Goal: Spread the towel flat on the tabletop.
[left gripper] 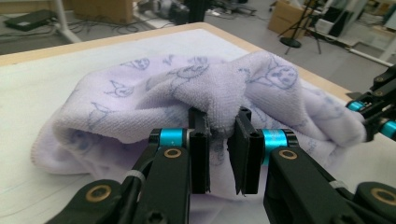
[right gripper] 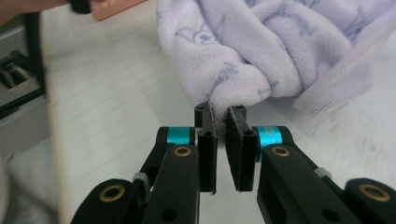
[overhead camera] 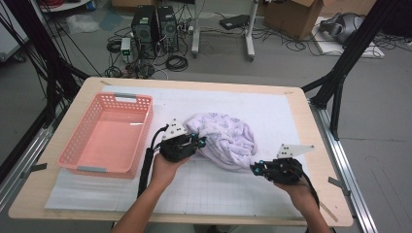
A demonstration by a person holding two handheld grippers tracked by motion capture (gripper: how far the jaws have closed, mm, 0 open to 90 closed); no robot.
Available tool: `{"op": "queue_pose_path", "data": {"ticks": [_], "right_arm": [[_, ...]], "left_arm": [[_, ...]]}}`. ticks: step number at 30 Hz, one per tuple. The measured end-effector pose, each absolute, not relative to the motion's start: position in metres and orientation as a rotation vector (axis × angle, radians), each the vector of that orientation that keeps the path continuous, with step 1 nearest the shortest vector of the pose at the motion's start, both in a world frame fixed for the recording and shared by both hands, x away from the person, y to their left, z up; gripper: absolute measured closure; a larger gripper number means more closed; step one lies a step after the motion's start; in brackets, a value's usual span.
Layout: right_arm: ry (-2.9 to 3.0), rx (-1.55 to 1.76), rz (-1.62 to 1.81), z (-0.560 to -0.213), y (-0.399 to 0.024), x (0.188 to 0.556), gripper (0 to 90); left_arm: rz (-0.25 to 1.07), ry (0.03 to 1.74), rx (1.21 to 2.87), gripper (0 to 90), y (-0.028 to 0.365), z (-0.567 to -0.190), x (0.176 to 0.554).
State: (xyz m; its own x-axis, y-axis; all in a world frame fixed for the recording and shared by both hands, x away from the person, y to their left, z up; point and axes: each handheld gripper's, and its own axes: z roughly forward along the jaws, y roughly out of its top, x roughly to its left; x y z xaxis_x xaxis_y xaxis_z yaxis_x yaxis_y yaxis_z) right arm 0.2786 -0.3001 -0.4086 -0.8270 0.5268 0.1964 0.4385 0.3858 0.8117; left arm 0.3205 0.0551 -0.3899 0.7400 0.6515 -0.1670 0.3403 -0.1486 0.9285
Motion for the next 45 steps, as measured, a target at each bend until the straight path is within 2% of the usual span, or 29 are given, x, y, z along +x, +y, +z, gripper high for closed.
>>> {"op": "queue_pose_path", "data": {"ticks": [6,12,17,21,22,25,28,34,35,36,37,39,42,44,45], "right_arm": [[2.521,0.879,1.511,-0.393,-0.322,0.259,83.4],[2.394,0.977,1.565,-0.386,-0.319,0.279,83.1],[2.346,1.003,1.562,-0.386,-0.279,0.313,82.0],[2.337,1.014,1.503,-0.389,-0.255,0.327,82.0],[2.317,1.022,1.484,-0.392,-0.243,0.336,82.1],[2.297,1.057,1.431,-0.398,-0.229,0.347,82.1],[2.261,1.097,1.385,-0.403,-0.220,0.358,82.2],[2.165,1.203,1.335,-0.409,-0.212,0.377,82.5],[2.121,1.240,1.316,-0.411,-0.210,0.382,82.5],[2.116,1.261,1.326,-0.412,-0.209,0.383,82.4],[2.119,1.269,1.340,-0.412,-0.210,0.384,82.3],[2.131,1.267,1.346,-0.411,-0.211,0.383,81.7],[2.141,1.257,1.348,-0.409,-0.213,0.382,81.4],[2.152,1.240,1.345,-0.406,-0.213,0.380,80.7],[2.159,1.234,1.343,-0.406,-0.213,0.379,80.4]], "left_arm": [[0.304,0.751,1.738,78.2,0.048,-0.385,0.317],[0.380,0.854,1.737,78.3,0.051,-0.393,0.334],[0.500,1.035,1.708,77.8,0.071,-0.403,0.355],[0.534,1.078,1.717,73.9,0.079,-0.406,0.361],[0.527,1.083,1.722,70.1,0.080,-0.408,0.361],[0.500,1.074,1.734,51.7,0.080,-0.409,0.358],[0.500,1.066,1.733,45.0,0.080,-0.409,0.354],[0.447,1.002,1.727,46.6,0.082,-0.409,0.338],[0.390,0.957,1.748,47.9,0.082,-0.410,0.333],[0.390,0.957,1.748,49.2,0.082,-0.410,0.333],[0.318,0.893,1.798,49.2,0.076,-0.413,0.329],[0.283,0.868,1.818,49.2,0.071,-0.415,0.327],[0.201,0.821,1.873,45.7,0.052,-0.423,0.325],[0.158,0.800,1.934,38.0,0.031,-0.431,0.324],[0.158,0.800,1.934,37.6,0.031,-0.431,0.324]]}}
